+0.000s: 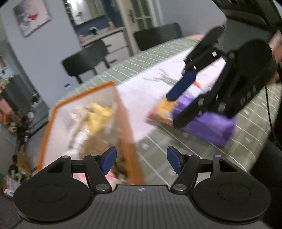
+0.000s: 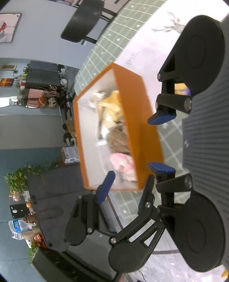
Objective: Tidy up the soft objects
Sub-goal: 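Move both tools back toward the snack packet and crocheted ball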
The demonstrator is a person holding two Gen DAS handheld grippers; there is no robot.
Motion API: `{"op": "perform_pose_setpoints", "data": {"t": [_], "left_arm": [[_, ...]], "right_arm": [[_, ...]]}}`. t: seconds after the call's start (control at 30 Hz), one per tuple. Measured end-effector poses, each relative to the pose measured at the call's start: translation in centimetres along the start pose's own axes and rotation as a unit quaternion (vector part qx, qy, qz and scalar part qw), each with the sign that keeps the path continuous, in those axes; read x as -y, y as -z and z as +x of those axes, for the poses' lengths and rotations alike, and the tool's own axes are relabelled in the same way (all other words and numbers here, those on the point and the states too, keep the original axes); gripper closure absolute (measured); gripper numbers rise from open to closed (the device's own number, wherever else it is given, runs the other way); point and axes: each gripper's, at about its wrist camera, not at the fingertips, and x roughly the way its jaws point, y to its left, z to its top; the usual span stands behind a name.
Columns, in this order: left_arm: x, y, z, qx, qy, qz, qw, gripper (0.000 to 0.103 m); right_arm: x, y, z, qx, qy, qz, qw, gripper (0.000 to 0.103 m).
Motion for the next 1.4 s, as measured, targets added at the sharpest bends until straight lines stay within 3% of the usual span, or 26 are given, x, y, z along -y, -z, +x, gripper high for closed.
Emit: {"op": "perform_pose_setpoints", "data": {"t": [0.37,0.53,0.67,0.8,0.9,0.97,1.13,1.4], "left_arm": [[5.5,3.7,2.3,-0.008,0.050,0.002,0.9987,0.026],[6.9,4.7,4.6,-0.029,0.022,0.012,0.9993,0.025],[6.8,4.6,6.7,-0.026,-0.006,-0.018,0.9995,0.024],[6.1,3.5,7.0,-0.003,-0.022,-0.084,0.9962,0.021],[5.3,2.4,6.0,0.040,0.000,-0.137,0.9897,0.014],[5.0,1.6,5.7,0.053,0.004,-0.145,0.9879,0.013],[5.0,-2.1,5.8,0.041,0.004,-0.054,0.9977,0.013],[3.5,-9.4,9.8,-0.002,0.041,0.084,0.9956,0.011]], "right_arm": [[-0.7,8.7,-3.8,-0.048,-0.043,-0.020,0.998,0.056],[0.5,12.1,-6.1,-0.067,-0.044,-0.014,0.997,0.050],[3.1,13.9,-7.7,-0.063,-0.015,0.014,0.998,0.046],[6.6,15.5,-9.1,-0.020,0.031,0.090,0.995,0.045],[8.4,16.5,-10.3,0.027,0.084,0.152,0.984,0.042],[9.0,17.4,-11.0,0.065,0.115,0.182,0.974,0.036],[10.3,20.2,-9.3,0.125,0.163,0.277,0.939,0.036],[12.4,20.4,-5.7,0.126,0.184,0.287,0.932,0.036]]}}
